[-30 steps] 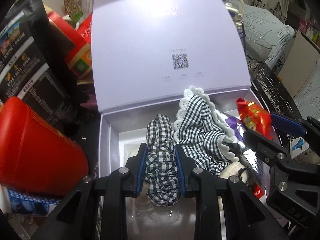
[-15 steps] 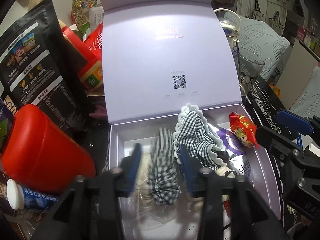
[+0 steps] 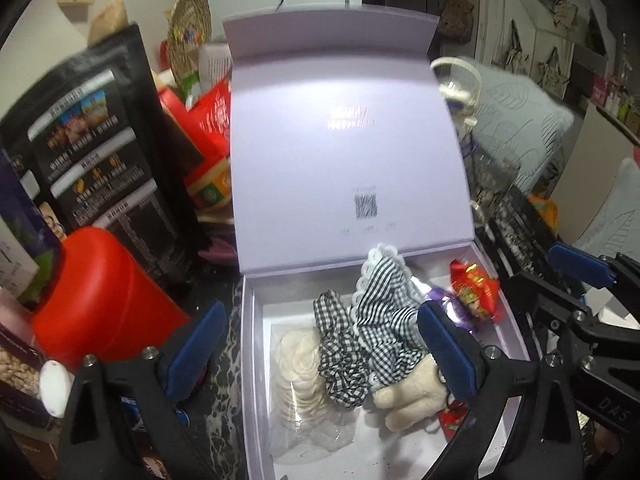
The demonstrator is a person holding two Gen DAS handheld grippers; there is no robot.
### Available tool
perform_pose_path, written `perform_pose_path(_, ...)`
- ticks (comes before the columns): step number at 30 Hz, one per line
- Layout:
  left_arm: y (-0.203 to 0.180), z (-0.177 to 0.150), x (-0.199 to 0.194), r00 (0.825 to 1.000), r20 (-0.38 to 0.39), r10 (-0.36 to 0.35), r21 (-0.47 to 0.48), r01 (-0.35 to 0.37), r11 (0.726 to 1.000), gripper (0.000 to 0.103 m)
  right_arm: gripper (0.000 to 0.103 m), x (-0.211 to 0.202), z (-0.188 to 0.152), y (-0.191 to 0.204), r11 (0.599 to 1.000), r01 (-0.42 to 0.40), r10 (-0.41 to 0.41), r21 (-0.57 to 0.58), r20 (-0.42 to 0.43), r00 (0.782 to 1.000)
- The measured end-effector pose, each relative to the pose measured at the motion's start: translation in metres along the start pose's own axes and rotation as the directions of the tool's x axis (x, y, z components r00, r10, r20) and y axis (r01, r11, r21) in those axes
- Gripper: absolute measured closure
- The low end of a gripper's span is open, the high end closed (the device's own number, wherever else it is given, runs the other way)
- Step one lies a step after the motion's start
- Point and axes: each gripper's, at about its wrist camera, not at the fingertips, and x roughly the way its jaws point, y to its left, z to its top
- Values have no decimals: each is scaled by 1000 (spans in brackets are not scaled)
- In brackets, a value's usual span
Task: Organize soft objects
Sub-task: 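Withdraw both grippers from the box back over the table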
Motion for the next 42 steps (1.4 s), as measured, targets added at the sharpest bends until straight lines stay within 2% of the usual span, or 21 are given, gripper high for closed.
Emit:
perform_pose_path(5,5,6,-31,995,89,-51,-4,52,999,5,44,-20,5,0,1000,-2,2,6,52,999)
perform_pose_path(9,8,8,-51,989,130,-77,-10,79,997,5,44,-41,8,0,1000,-6,6,6,106,994)
perform_pose_path(16,4,7,-87,973,201,-113,23,110,994,5,44,-88,9,9,1000,-3,8,-24,215,977)
perform_pose_path(21,0,3,-114,957,248,-151,56,142,988,5,40,-121,4,18,999,6,8,-48,283,959)
perform_pose_path(28,-13,-7,-149,928,302,-216,115,190,975,5,40,-154,-17,20,999,22,-12,-30,314,949)
perform_pose_path(35,-32,-18,-170,898,300,-322,192,273,943,5,40,-191,-43,14,997,78,-83,28,338,937)
perform_pose_path(42,-57,-35,-188,854,270,-445,271,376,886,5,38,-230,-75,-2,983,156,-181,98,342,922)
